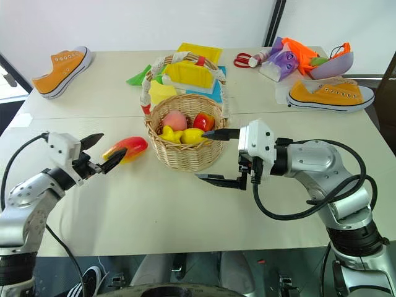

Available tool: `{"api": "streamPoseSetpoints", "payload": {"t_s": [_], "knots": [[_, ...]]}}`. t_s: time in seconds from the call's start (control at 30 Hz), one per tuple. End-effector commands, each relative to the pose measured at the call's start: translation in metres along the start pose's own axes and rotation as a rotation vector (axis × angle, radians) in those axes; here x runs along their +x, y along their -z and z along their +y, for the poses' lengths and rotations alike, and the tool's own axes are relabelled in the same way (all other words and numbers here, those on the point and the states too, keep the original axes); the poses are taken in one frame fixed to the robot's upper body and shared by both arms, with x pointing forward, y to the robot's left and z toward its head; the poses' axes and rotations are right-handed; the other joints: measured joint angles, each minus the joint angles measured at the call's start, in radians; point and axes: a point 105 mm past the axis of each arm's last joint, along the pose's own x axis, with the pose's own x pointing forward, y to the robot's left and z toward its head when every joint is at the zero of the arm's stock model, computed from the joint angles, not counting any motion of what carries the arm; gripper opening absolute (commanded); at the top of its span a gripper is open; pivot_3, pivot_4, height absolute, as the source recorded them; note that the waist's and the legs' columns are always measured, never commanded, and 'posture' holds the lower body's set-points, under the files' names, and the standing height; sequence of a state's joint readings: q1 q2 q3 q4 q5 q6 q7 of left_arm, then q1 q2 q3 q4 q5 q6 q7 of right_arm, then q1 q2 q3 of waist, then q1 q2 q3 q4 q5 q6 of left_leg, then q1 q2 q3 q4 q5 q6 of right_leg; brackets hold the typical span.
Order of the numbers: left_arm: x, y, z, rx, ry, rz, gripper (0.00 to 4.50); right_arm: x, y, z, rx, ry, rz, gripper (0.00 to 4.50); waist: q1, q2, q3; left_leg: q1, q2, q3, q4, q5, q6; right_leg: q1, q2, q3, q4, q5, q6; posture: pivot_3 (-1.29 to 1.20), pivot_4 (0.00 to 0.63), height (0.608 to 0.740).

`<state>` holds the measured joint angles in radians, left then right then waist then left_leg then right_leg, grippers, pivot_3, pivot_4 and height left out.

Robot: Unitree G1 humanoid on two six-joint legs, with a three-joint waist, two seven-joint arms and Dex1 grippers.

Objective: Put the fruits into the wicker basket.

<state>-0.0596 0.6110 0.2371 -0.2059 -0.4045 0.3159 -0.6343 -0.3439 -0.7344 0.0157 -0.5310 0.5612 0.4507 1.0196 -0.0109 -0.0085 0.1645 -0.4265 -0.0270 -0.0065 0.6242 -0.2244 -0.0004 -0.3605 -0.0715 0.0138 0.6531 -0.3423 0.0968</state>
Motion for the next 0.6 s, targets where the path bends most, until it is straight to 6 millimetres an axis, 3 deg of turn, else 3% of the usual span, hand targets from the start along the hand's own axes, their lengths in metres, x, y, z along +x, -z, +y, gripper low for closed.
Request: {"api": "streamPoseSetpoints", "payload": {"t_s": [0.03,0.23,0.4,0.5,0.6], "knots": [[0.003,-0.006,0.000,0.028,0.097,0.010,4.50,-0.001,-0.007,0.001,-0.046,0.002,-0.002,4.41,-0.001,0.000,0.000,0.000,0.000,0.000,0.000,0.000,0.000,0.000,0.000,0.000,0.000,0.000,0.000,0.00,0.150,0.740],[0.002,0.006,0.015,0.033,0.206,0.052,4.50,0.001,-0.003,-0.001,-0.044,0.012,0.006,4.41,-0.003,0.000,0.000,0.000,0.000,0.000,-0.002,0.000,0.000,-0.001,0.000,0.000,0.000,0.000,0.000,0.00,0.150,0.740],[0.011,0.016,0.008,-0.020,0.288,0.059,4.50,-0.002,0.001,-0.001,-0.041,0.017,0.026,4.41,-0.002,0.000,0.000,0.000,0.000,0.000,-0.001,0.000,0.000,-0.001,0.000,0.000,0.000,0.000,0.000,0.00,0.150,0.740],[0.012,0.025,0.005,-0.033,0.327,0.083,3.64,-0.003,0.001,-0.002,-0.033,0.024,0.028,4.50,-0.002,0.000,0.000,0.000,0.000,0.000,-0.001,0.000,0.000,-0.001,0.000,0.000,0.001,0.000,0.000,0.00,0.150,0.740],[0.013,0.030,0.009,-0.006,0.297,0.092,2.43,-0.003,0.001,-0.002,-0.038,0.028,0.034,4.50,-0.002,0.000,0.000,0.000,0.000,0.000,-0.001,0.000,0.000,-0.001,0.000,0.000,0.000,0.000,0.000,0.00,0.150,0.740]]}}
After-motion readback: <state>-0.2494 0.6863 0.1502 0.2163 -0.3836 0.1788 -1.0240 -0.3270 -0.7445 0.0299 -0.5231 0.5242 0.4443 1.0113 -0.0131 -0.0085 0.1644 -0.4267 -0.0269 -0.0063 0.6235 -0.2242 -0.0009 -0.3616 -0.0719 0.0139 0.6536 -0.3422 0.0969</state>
